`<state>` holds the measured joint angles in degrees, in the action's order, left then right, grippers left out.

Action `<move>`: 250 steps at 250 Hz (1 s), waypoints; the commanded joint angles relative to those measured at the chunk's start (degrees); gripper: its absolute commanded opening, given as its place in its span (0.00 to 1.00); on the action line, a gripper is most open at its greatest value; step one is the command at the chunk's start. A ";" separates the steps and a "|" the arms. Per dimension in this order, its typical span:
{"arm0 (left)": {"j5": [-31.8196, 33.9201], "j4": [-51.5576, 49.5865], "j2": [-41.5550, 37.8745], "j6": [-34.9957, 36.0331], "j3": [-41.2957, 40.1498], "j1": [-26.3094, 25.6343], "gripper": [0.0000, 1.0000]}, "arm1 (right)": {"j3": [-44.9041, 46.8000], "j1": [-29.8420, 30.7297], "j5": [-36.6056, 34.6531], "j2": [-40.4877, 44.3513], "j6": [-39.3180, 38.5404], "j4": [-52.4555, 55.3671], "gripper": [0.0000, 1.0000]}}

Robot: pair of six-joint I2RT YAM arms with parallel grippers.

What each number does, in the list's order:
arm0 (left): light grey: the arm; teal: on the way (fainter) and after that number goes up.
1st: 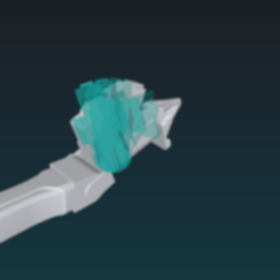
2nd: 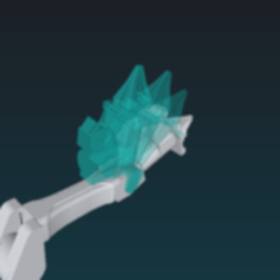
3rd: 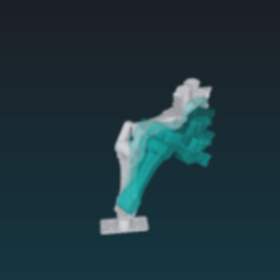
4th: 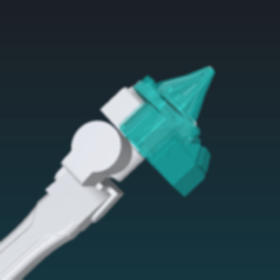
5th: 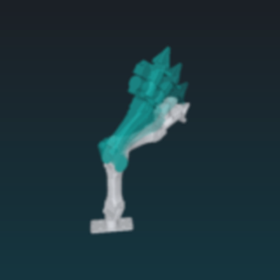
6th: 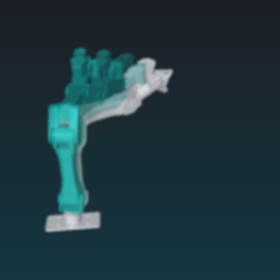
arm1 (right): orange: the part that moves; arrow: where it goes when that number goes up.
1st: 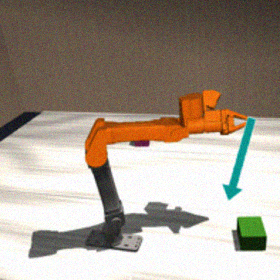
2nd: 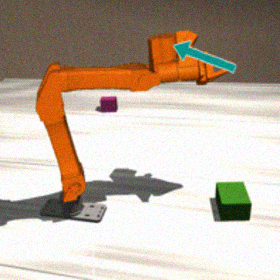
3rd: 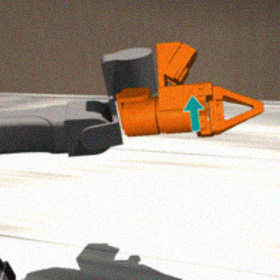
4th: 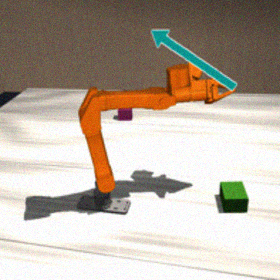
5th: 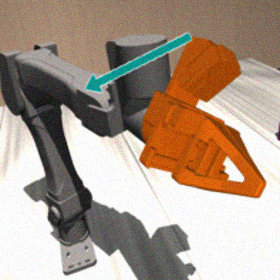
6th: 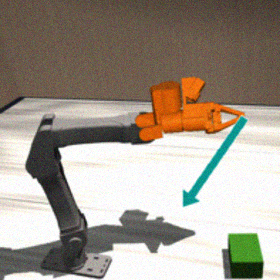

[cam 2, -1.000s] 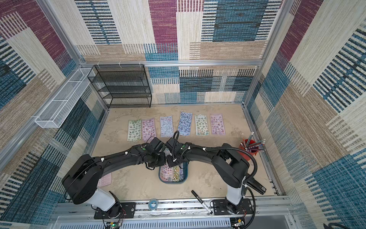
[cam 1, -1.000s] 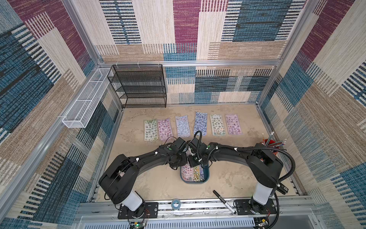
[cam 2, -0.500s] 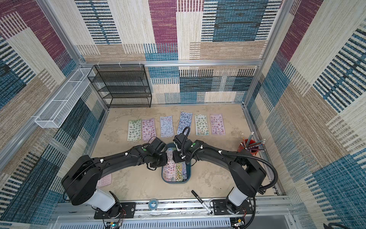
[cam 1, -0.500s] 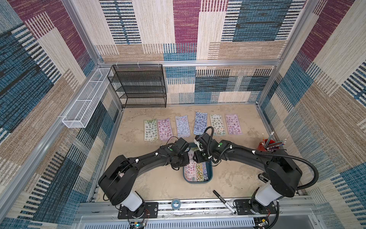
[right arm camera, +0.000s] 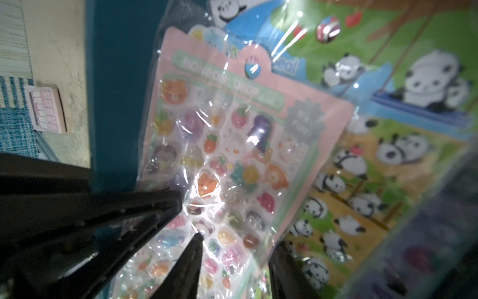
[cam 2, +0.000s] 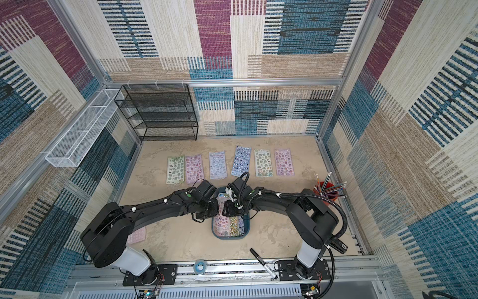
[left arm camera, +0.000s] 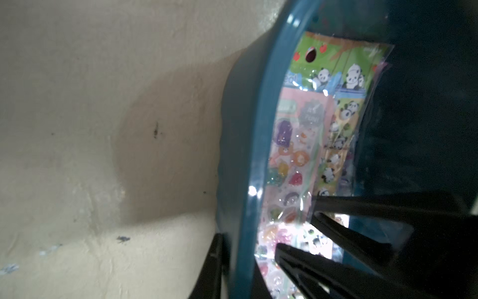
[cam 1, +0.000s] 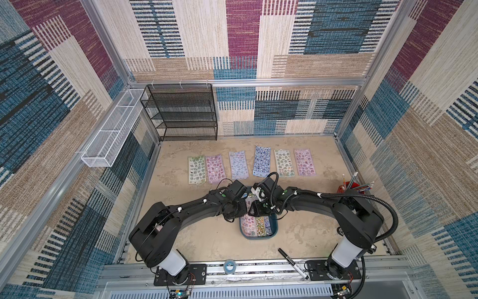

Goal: Take the stickers out of the storage box
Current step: Pick up the sticker from the storage box.

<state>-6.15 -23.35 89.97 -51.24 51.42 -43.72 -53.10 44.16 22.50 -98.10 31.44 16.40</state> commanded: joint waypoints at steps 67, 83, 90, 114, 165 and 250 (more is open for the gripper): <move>-2.41 5.91 -1.04 -2.45 -0.55 -0.49 0.37 | 8.89 -3.73 4.82 5.90 8.70 -12.75 0.00; -1.86 5.50 -2.42 -2.37 -0.30 -0.48 0.47 | 8.13 -3.95 2.80 7.44 7.65 -10.50 0.00; -1.42 5.08 -3.13 -2.29 -0.20 -0.49 0.51 | 7.61 -4.06 1.58 8.26 7.05 -9.10 0.00; 0.54 2.50 -5.93 -1.37 0.89 -0.50 0.62 | 5.38 -4.28 -1.97 10.74 4.99 -4.79 0.00; 5.45 -1.04 -12.54 -0.04 1.56 -0.40 0.74 | 1.24 -5.03 -6.98 14.29 1.65 1.62 0.00; 8.81 -3.22 -23.28 4.99 0.56 1.90 0.78 | -6.64 -6.28 -5.78 16.70 -5.00 5.37 0.00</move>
<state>1.13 -25.65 69.58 -50.46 52.31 -43.18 -57.21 38.00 15.35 -82.17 30.68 21.08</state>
